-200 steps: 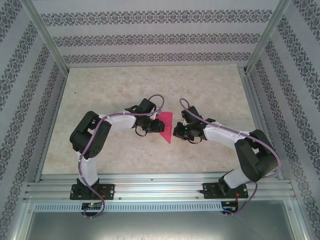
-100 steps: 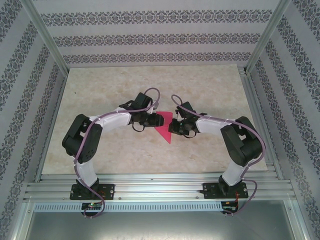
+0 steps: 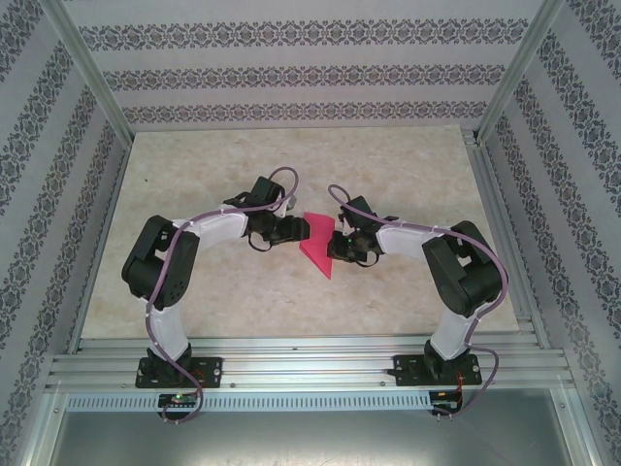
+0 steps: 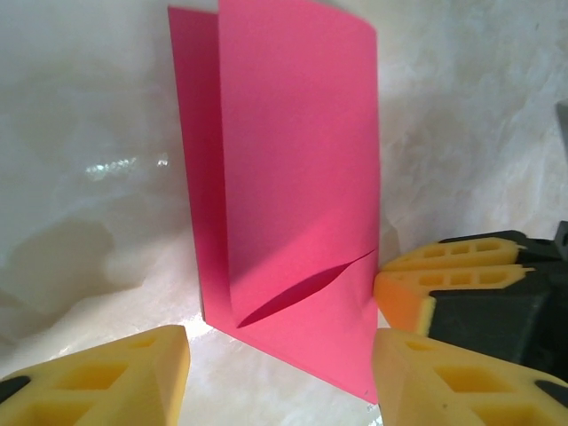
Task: Fold a paper plane with a square sheet of paper (fold left side to right side)
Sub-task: Fourth fold the wing at the center of the table.
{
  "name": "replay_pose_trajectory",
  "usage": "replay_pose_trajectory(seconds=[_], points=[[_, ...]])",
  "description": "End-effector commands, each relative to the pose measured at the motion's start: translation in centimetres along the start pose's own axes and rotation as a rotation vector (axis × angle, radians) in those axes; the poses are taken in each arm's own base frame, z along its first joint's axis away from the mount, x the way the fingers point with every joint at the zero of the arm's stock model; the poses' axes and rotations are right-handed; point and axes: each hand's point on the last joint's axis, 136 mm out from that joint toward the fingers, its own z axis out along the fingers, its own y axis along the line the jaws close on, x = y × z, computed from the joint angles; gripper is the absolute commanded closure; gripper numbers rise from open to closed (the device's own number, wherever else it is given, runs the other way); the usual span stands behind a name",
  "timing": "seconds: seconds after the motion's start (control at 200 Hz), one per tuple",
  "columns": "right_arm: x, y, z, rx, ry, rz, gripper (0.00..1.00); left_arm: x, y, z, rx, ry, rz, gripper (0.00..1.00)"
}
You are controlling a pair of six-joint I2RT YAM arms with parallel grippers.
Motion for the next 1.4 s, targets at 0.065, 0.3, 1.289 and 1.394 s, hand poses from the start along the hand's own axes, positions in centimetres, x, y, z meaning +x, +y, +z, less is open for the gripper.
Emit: replay_pose_trajectory(seconds=[0.065,0.3,1.289,1.394], points=[[-0.2,-1.2,0.5,0.045,-0.001,-0.014,0.84,-0.6,-0.9,1.2,0.071,0.012,-0.028,0.45],[-0.1,-1.1,0.5,0.035,0.001,-0.01,0.84,-0.6,-1.6,2.4,0.123,0.024,-0.044,0.51],[2.2,4.1,-2.5,0.52,-0.301,-0.719,0.53,0.0,-2.9,1.4,0.117,0.025,-0.052,0.84],[2.4,4.0,-1.3,0.539,-0.274,-0.737,0.55,0.0,-2.9,1.4,0.116,0.026,-0.052,0.84]])
